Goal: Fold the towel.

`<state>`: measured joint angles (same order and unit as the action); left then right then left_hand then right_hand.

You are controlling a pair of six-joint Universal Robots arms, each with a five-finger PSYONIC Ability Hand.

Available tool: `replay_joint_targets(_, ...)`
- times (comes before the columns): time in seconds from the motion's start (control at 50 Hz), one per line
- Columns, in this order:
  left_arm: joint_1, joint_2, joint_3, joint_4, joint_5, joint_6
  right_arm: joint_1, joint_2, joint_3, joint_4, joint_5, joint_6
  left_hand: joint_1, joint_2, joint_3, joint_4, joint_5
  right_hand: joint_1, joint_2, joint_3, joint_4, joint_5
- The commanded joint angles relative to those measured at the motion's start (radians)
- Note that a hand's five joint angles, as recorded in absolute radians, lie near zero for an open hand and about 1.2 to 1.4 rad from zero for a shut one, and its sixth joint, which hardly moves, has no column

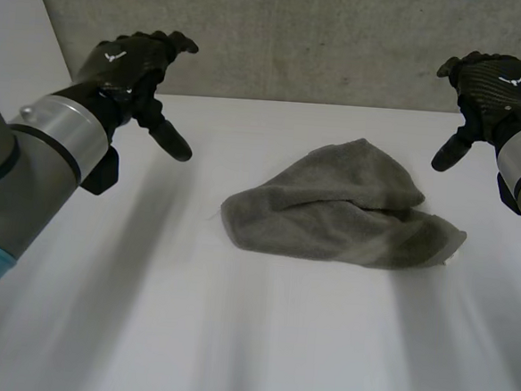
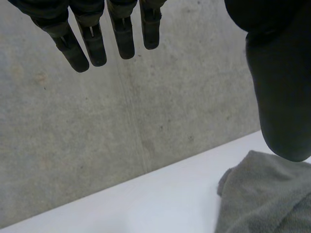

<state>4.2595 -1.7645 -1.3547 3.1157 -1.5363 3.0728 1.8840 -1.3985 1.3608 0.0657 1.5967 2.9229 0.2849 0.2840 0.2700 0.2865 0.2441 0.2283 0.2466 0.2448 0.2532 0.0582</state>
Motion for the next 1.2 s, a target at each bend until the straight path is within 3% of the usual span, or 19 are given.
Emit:
replay_joint_targets(0.02, 0.002, -0.154, 0.028, 0.049, 0.004, 0.091, -0.003, 0.036, 0.014, 0.092, -0.11, -0.154, -0.086, -0.085, -0.071, -0.088, -0.22, -0.054, -0.072, -0.07, -0.079, -0.058)
replay_joint_targets(0.18, 0.011, -0.388, 0.098, 0.118, 0.018, 0.34, -0.017, 0.101, 0.164, 0.04, -0.195, -0.277, -0.089, -0.088, -0.074, -0.091, -0.223, -0.054, -0.072, -0.07, -0.079, -0.058)
replay_joint_targets(0.28, 0.01, -0.562, 0.196, 0.13, 0.109, 0.429, -0.02, 0.176, 0.231, -0.065, -0.224, -0.295, -0.077, -0.076, -0.062, -0.079, -0.211, 0.0, -0.018, -0.016, -0.025, -0.004)
replay_joint_targets(0.42, 0.007, -0.673, 0.278, 0.13, 0.173, 0.434, -0.02, 0.293, 0.23, -0.124, -0.228, -0.298, -0.057, -0.056, -0.042, -0.058, -0.191, 0.203, 0.185, 0.187, 0.178, 0.199)
replay_joint_targets(0.62, -0.003, -0.76, 0.356, 0.136, 0.174, 0.437, -0.011, 0.455, 0.16, -0.132, -0.225, -0.298, 0.067, 0.068, 0.082, 0.065, -0.067, 0.32, 0.302, 0.304, 0.295, 0.316)
replay_joint_targets(0.78, -0.027, -0.799, 0.391, 0.136, 0.177, 0.435, -0.023, 0.483, 0.127, -0.158, -0.216, -0.297, 0.187, 0.188, 0.202, 0.185, 0.053, 0.35, 0.332, 0.333, 0.325, 0.345)
replay_joint_targets(0.88, -0.036, -0.805, 0.408, 0.136, 0.179, 0.434, -0.028, 0.483, 0.126, -0.191, -0.215, -0.295, 0.301, 0.302, 0.316, 0.299, 0.167, 0.508, 0.49, 0.492, 0.483, 0.504)
replay_joint_targets(1.12, -0.056, -0.806, 0.427, 0.139, 0.189, 0.435, -0.026, 0.478, 0.126, -0.19, -0.219, -0.295, 0.316, 0.317, 0.331, 0.315, 0.182, 0.503, 0.484, 0.486, 0.478, 0.498)
replay_joint_targets(1.2, -0.056, -0.81, 0.433, 0.139, 0.189, 0.435, -0.026, 0.478, 0.112, -0.19, -0.221, -0.295, 0.413, 0.414, 0.428, 0.411, 0.279, 0.503, 0.484, 0.486, 0.478, 0.498)
